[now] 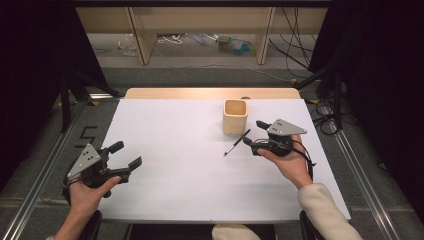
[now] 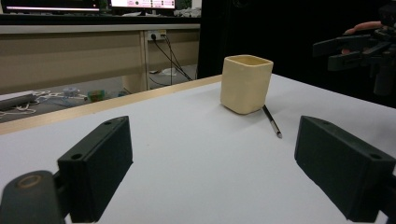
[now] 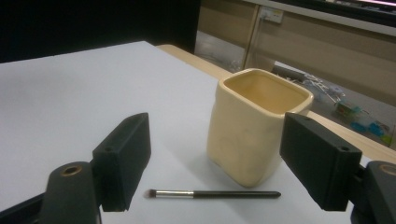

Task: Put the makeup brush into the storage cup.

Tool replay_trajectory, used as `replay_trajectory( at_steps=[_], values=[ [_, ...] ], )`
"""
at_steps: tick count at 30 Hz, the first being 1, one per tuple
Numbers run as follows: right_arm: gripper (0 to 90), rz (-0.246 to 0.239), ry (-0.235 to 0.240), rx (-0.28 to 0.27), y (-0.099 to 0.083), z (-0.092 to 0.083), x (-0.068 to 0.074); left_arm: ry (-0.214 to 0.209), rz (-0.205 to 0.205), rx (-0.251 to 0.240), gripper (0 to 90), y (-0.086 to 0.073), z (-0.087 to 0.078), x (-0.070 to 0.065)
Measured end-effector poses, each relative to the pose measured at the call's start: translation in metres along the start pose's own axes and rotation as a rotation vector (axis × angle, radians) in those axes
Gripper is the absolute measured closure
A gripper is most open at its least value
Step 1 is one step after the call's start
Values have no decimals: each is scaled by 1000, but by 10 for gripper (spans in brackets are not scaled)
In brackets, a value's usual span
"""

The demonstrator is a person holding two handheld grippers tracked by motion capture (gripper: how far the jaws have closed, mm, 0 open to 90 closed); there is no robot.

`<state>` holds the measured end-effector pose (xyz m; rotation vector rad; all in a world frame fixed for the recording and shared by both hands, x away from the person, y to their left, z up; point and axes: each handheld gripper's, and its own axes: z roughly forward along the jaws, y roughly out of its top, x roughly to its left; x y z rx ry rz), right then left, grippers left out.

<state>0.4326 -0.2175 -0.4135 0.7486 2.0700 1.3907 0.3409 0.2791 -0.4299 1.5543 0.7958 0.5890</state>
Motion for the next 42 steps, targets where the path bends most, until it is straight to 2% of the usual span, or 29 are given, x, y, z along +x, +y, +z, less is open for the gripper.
replay_trajectory(
  at_steps=[6,8,9,11,13,15,16,17,18,19,20,23,25,27,28,31,32,33,34,35,38,40,42],
  values=[
    [284,-36,33,80,10,15,-2,-4,3,2,112,0,0,0],
    [285,-40,47,121,13,20,-4,-3,1,4,112,0,0,0],
    [286,-50,60,160,14,25,-4,-3,0,4,112,0,0,0],
    [302,-87,72,208,17,32,-4,-3,-1,5,112,0,0,0],
    [304,-125,113,282,20,40,-4,-4,-3,8,112,0,0,0],
    [306,-163,152,387,23,50,-3,-5,-4,6,112,0,1,0],
    [324,-212,164,421,24,55,-3,-4,-3,5,112,0,1,0],
    [317,-234,189,481,26,60,-1,-4,-3,5,112,-1,1,0],
    [326,-277,211,542,27,66,-1,-5,-2,6,112,-1,1,0],
    [351,-328,217,575,27,71,0,-6,-1,6,112,-1,0,0],
    [333,-365,238,617,28,77,1,-7,-3,6,112,-1,0,0],
    [324,-424,323,759,26,93,4,-12,-2,8,113,-1,0,0],
    [314,-469,340,817,23,105,6,-11,-6,11,114,-1,0,0],
    [313,-511,360,843,21,112,6,-14,-4,11,114,-1,0,0],
    [313,-527,348,850,20,116,7,-12,-6,6,114,-1,0,-1],
    [317,-549,359,866,18,125,7,-12,-6,7,115,-1,0,0],
    [318,-582,372,880,18,127,5,-11,-7,8,115,-1,0,0],
    [318,-594,388,881,18,129,5,-11,-6,8,115,-1,0,0],
    [318,-604,385,888,18,130,6,-14,-8,9,115,-1,0,0],
    [317,-609,401,887,17,132,6,-11,-7,6,115,-1,0,0],
    [317,-614,409,902,16,135,5,-11,-6,9,115,-1,1,0],
    [317,-576,401,899,14,136,6,-11,-5,9,115,-1,1,0],
    [320,-593,397,913,14,137,5,-10,-5,9,115,-1,1,0]
  ],
)
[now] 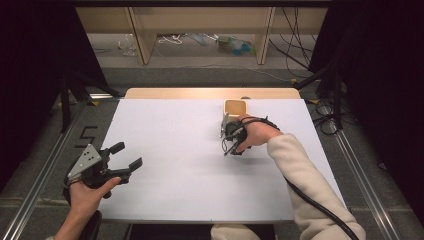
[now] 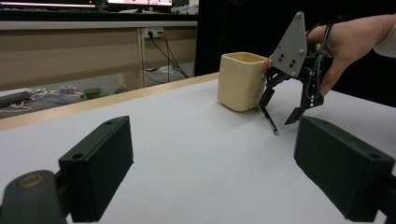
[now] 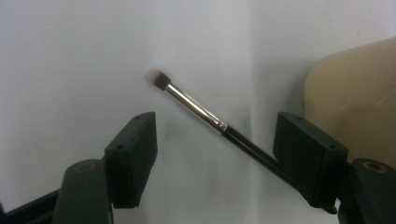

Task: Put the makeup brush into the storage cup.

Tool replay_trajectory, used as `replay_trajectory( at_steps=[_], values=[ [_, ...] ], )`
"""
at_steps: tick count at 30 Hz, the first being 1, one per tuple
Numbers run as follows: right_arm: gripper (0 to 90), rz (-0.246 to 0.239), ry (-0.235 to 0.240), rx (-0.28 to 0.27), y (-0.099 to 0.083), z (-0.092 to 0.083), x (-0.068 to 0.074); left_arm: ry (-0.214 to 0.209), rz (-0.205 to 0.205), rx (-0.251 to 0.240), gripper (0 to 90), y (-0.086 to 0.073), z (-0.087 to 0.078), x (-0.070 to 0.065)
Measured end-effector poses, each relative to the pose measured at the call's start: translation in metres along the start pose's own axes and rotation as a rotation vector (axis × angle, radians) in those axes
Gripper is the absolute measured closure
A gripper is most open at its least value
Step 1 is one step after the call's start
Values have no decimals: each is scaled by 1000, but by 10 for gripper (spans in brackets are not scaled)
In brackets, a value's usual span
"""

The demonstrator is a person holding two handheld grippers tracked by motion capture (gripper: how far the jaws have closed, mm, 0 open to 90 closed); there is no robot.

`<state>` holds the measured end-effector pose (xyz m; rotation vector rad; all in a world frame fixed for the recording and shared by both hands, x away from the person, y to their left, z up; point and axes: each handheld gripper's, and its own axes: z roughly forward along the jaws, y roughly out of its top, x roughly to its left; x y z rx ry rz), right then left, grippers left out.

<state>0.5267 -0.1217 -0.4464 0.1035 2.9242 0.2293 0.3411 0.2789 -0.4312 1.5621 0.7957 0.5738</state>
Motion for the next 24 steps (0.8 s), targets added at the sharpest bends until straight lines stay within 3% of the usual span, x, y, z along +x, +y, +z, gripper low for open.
replay_trajectory(
  at_steps=[2,10,13,15,18,24],
  values=[
    [320,-30,2,-3,0,1,-2,0,0,-1,115,0,0,0],
    [321,-20,18,21,3,7,-2,-1,1,-2,115,0,0,0],
    [325,-49,26,27,4,10,-4,-2,0,-1,115,0,0,0],
    [340,-20,43,39,5,11,-3,-2,0,-2,115,0,0,0],
    [345,-28,53,39,5,12,-5,-2,-1,-2,115,0,0,0],
    [492,15,127,41,3,11,-7,-3,-1,0,115,0,0,0]
  ],
)
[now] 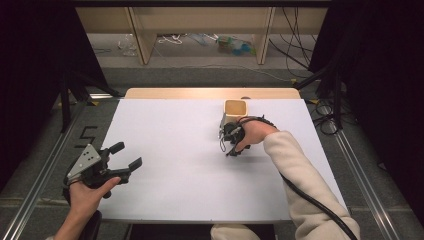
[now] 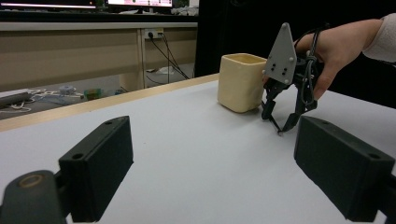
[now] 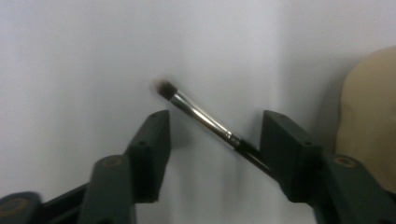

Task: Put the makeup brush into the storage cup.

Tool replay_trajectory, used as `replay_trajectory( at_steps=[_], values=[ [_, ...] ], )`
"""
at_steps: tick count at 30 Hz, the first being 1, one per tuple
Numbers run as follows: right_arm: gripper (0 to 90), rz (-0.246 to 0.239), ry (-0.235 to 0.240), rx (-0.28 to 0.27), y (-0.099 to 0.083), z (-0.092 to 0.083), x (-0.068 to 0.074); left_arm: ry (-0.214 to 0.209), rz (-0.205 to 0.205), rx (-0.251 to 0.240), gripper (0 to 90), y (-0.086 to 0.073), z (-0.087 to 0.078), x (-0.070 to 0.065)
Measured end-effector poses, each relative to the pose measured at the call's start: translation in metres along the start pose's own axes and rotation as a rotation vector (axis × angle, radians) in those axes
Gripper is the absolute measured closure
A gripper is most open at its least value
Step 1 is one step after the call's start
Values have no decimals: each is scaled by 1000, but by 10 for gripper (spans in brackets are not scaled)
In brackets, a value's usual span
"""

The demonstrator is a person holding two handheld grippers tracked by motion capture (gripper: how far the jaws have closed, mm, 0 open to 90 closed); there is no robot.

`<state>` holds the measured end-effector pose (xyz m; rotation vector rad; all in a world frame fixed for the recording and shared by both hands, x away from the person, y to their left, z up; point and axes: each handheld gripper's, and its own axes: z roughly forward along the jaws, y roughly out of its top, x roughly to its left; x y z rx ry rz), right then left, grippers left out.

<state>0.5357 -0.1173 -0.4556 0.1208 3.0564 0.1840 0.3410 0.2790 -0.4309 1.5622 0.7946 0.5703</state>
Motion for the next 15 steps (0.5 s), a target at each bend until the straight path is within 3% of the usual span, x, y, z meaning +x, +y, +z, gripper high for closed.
replay_trajectory(
  at_steps=[3,7,9,10,12,15],
  values=[
    [601,16,23,-2,-1,0,1,0,0,-1,115,0,0,0],
    [676,37,33,10,0,-1,3,3,0,-3,115,0,0,0],
    [734,28,34,14,1,-1,3,3,0,-4,115,0,-1,0],
    [776,58,41,26,2,-1,5,3,1,-3,115,0,-1,0],
    [835,67,49,40,3,-2,5,2,1,-4,115,0,-1,0],
    [839,87,44,38,3,-2,6,2,-1,-4,115,0,-1,0]
  ],
)
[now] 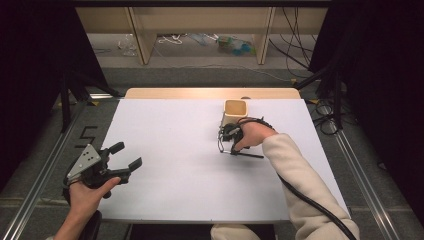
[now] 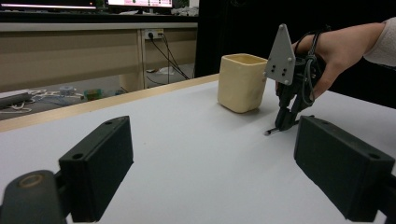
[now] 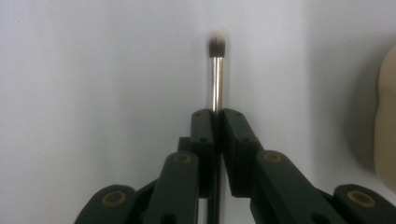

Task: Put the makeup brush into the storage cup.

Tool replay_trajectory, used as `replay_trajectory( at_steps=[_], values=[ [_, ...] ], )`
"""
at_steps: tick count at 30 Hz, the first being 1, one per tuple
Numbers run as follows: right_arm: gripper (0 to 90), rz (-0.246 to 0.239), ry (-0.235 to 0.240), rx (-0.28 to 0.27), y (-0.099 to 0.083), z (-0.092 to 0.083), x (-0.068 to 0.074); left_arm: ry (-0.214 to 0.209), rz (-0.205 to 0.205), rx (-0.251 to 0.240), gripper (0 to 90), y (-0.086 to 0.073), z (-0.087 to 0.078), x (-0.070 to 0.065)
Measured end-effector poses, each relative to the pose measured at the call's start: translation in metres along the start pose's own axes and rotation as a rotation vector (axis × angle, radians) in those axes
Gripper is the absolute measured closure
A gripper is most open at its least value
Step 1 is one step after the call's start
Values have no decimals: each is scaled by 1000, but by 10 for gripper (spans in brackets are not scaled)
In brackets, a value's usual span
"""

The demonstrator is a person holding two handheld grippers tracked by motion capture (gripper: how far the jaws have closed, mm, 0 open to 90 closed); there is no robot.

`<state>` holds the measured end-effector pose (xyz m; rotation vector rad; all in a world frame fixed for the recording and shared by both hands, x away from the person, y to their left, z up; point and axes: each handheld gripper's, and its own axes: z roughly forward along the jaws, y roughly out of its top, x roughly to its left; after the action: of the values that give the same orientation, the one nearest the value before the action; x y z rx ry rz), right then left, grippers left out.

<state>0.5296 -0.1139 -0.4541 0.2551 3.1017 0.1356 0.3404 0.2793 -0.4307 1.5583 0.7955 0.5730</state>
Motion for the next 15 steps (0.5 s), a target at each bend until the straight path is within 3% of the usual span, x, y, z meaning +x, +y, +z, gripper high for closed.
replay_trajectory(
  at_steps=[7,10,13,15],
  values=[
    [842,9,-11,-1,0,0,1,1,0,-1,117,0,0,0],
    [843,32,-19,-43,-3,-6,2,1,-1,-1,117,0,0,0],
    [843,17,-42,-93,-7,-11,2,0,0,2,118,0,1,0],
    [843,61,-56,-128,-10,-18,6,2,1,0,118,0,0,0]
  ],
)
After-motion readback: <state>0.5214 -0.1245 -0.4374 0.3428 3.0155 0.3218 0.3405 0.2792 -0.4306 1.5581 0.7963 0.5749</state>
